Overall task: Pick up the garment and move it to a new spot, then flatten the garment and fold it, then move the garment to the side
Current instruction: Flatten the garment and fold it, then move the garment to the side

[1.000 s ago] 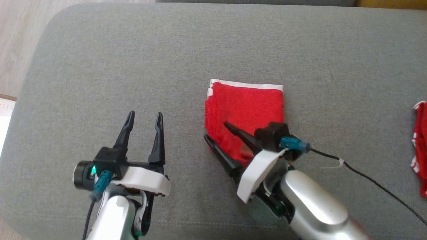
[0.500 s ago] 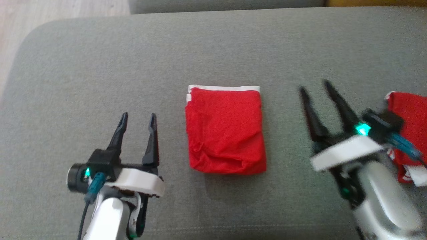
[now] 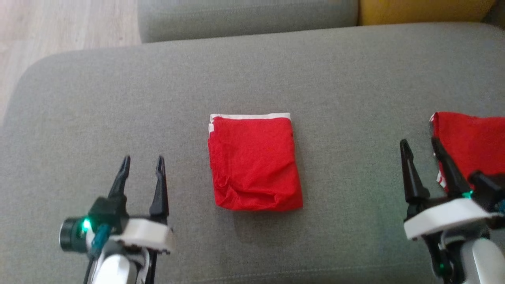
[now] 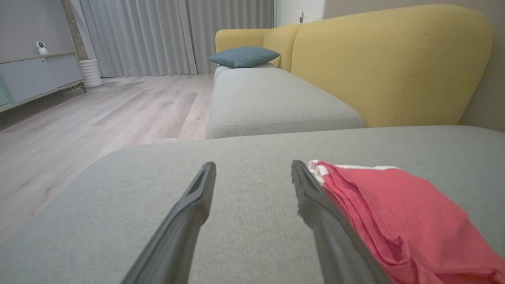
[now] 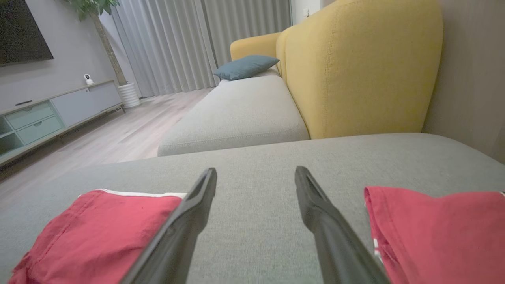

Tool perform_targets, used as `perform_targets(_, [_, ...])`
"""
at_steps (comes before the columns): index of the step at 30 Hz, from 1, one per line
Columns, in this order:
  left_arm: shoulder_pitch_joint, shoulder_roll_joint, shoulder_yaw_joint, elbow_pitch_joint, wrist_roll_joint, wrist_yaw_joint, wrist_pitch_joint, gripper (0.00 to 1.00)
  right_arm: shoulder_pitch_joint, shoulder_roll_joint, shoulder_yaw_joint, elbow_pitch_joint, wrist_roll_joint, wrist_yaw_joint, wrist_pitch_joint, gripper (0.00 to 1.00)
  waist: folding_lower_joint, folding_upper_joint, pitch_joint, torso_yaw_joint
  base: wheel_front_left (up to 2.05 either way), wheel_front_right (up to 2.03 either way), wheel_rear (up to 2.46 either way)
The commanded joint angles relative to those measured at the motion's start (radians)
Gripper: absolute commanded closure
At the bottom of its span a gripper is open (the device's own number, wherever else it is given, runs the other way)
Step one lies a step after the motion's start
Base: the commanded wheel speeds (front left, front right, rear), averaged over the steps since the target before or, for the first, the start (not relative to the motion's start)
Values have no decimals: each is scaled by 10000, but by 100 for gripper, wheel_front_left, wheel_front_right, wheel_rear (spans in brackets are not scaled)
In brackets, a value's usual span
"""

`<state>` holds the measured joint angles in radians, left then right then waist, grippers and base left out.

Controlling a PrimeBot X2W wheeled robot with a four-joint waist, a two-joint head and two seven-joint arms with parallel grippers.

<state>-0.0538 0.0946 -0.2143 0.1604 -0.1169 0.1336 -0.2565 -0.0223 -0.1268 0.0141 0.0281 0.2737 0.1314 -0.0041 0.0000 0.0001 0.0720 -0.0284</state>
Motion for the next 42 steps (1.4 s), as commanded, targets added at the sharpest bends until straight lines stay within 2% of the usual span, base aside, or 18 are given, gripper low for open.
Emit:
perform_targets(1, [-57, 192, 358, -370, 39, 82, -52, 0, -1, 35, 117, -505, -96, -7, 97, 0, 0, -1, -202, 14, 0, 0, 0])
perform_targets(14, [912, 412, 344, -813, -95, 236, 303, 0, 1041, 339, 134, -1250, -131, -7, 659, 0, 0, -1, -869, 162, 0, 0, 0])
perform_targets(42, [850, 600, 153, -1130, -143, 403, 371, 0, 1158, 466, 20, -1378, -373, -7, 948, 0, 0, -1, -786, 280, 0, 0, 0])
